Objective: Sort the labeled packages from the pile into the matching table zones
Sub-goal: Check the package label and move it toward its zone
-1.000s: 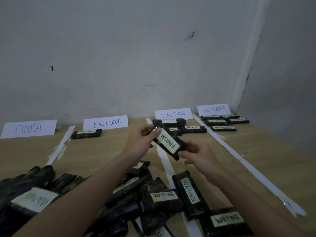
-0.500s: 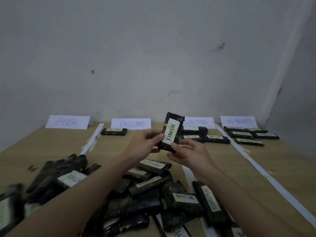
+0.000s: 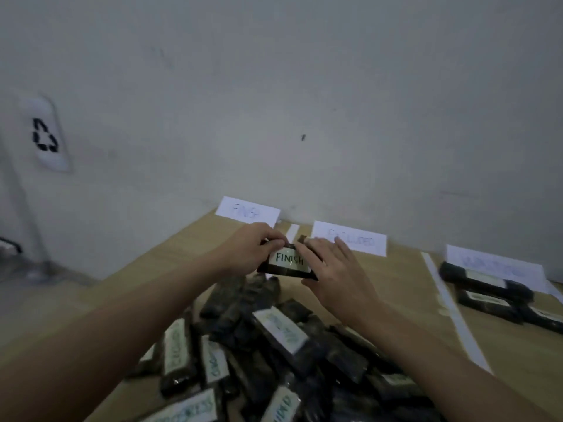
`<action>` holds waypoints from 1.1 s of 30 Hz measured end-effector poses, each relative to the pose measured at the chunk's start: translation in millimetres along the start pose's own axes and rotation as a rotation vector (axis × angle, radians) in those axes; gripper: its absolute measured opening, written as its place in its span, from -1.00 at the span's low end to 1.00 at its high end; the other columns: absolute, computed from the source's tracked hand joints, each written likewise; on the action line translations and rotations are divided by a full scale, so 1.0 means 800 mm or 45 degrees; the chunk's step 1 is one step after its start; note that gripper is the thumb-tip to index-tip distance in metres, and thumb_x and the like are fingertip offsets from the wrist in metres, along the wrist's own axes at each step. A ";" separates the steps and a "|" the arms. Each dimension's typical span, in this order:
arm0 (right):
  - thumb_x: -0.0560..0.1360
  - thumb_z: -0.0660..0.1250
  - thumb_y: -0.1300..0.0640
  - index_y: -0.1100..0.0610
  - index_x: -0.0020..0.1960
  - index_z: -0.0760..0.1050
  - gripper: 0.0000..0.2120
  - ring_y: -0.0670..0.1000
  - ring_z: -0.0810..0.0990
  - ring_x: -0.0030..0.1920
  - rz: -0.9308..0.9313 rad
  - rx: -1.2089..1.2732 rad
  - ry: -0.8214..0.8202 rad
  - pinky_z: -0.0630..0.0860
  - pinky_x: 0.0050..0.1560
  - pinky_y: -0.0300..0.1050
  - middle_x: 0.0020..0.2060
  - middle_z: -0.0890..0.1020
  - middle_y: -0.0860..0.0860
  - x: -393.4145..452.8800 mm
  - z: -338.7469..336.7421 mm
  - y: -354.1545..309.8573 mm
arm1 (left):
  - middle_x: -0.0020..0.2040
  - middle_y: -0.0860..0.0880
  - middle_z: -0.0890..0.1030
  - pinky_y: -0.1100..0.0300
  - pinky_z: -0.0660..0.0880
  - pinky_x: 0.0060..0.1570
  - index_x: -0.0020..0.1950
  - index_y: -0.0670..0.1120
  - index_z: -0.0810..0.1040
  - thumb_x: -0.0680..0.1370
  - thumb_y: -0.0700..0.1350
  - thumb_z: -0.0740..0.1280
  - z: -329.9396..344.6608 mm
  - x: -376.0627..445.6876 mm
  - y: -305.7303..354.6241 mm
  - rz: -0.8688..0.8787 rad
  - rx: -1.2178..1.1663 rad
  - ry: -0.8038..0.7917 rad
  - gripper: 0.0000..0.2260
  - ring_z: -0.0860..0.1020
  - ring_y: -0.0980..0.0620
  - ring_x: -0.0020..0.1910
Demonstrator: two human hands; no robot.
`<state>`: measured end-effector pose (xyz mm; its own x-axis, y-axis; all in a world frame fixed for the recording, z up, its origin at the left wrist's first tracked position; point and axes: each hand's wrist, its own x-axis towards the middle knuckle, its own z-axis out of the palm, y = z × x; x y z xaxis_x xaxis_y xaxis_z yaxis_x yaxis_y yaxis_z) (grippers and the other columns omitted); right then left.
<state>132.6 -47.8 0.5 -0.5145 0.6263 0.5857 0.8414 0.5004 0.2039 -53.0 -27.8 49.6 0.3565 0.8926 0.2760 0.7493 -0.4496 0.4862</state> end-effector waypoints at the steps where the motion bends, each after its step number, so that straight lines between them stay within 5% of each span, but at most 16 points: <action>1: 0.16 0.59 0.10 0.19 0.20 0.45 -0.34 0.13 0.60 0.05 -0.035 0.023 -0.001 0.48 0.13 0.10 0.05 0.61 0.11 0.017 0.011 -0.006 | 0.05 -0.07 0.63 0.25 0.34 -0.12 0.10 -0.09 0.61 0.60 -0.12 0.17 -0.009 0.002 -0.017 -0.008 0.012 -0.002 -0.77 0.51 0.00 -0.01; 4: 0.21 0.57 0.14 0.21 0.21 0.48 -0.38 0.14 0.61 0.02 -0.094 0.093 -0.027 0.55 0.05 0.02 0.05 0.62 0.13 0.070 0.050 -0.021 | 0.03 -0.10 0.63 0.21 0.36 -0.04 0.08 -0.13 0.59 0.60 -0.12 0.16 -0.031 0.015 -0.075 -0.065 -0.013 0.038 -0.76 0.52 -0.05 0.01; 8: 0.16 0.60 0.16 0.18 0.14 0.54 -0.43 0.14 0.64 -0.04 -0.017 0.166 -0.114 0.59 -0.15 -0.06 0.02 0.64 0.14 0.145 0.113 -0.031 | 0.24 -0.10 0.50 0.16 0.38 0.12 0.33 -0.14 0.38 0.61 -0.01 0.12 -0.044 0.036 -0.165 -0.244 0.057 0.116 -0.65 0.48 -0.03 0.13; 12: 0.47 0.34 0.16 0.14 0.33 0.38 -0.56 0.14 0.40 0.28 0.185 0.341 -0.266 0.47 0.14 0.02 0.28 0.44 0.14 0.216 0.188 -0.035 | 0.41 -0.08 0.33 0.11 0.26 0.35 0.44 -0.11 0.22 0.60 0.13 -0.03 -0.033 0.038 -0.244 -0.294 0.288 -0.054 -0.51 0.31 -0.04 0.38; 17: 0.51 0.27 0.17 0.12 0.34 0.37 -0.60 0.13 0.41 0.21 0.280 0.460 -0.396 0.41 0.16 -0.01 0.19 0.48 0.12 0.291 0.282 -0.043 | 0.52 0.04 0.13 0.13 0.05 0.44 0.49 0.01 0.10 0.59 0.16 -0.13 0.006 0.032 -0.311 -0.243 0.433 -0.218 -0.50 0.07 0.07 0.50; 23: 0.54 0.21 0.13 0.20 0.30 0.38 -0.65 0.16 0.41 0.17 0.328 0.416 -0.542 0.41 0.14 0.04 0.12 0.45 0.17 0.341 0.349 -0.042 | 0.54 0.14 -0.02 0.19 -0.15 0.45 0.52 0.08 -0.02 0.61 0.14 -0.05 0.026 0.024 -0.342 -0.231 0.386 -0.188 -0.52 -0.09 0.19 0.51; 28: 0.58 0.13 0.09 0.18 0.32 0.33 -0.66 0.18 0.38 0.23 0.332 0.339 -0.664 0.39 0.16 0.04 0.16 0.41 0.19 0.347 0.370 -0.039 | 0.54 0.13 0.01 0.20 -0.14 0.44 0.51 0.08 -0.01 0.51 0.20 -0.14 0.032 0.024 -0.345 -0.213 0.399 -0.164 -0.43 -0.08 0.19 0.50; 33: 0.56 0.14 0.07 0.13 0.33 0.34 -0.64 0.14 0.33 0.32 0.229 0.314 -0.664 0.38 0.22 0.10 0.30 0.37 0.12 0.327 0.333 -0.041 | 0.54 0.11 0.03 0.15 -0.10 0.48 0.52 0.06 0.00 0.60 0.13 -0.01 0.031 0.023 -0.341 -0.237 0.389 -0.166 -0.51 -0.06 0.17 0.51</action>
<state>-73.7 259.2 -61.7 -0.4330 0.8934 0.1198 0.8918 0.4439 -0.0870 -237.1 112.6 -98.7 0.2518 0.9637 0.0890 0.9329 -0.2662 0.2427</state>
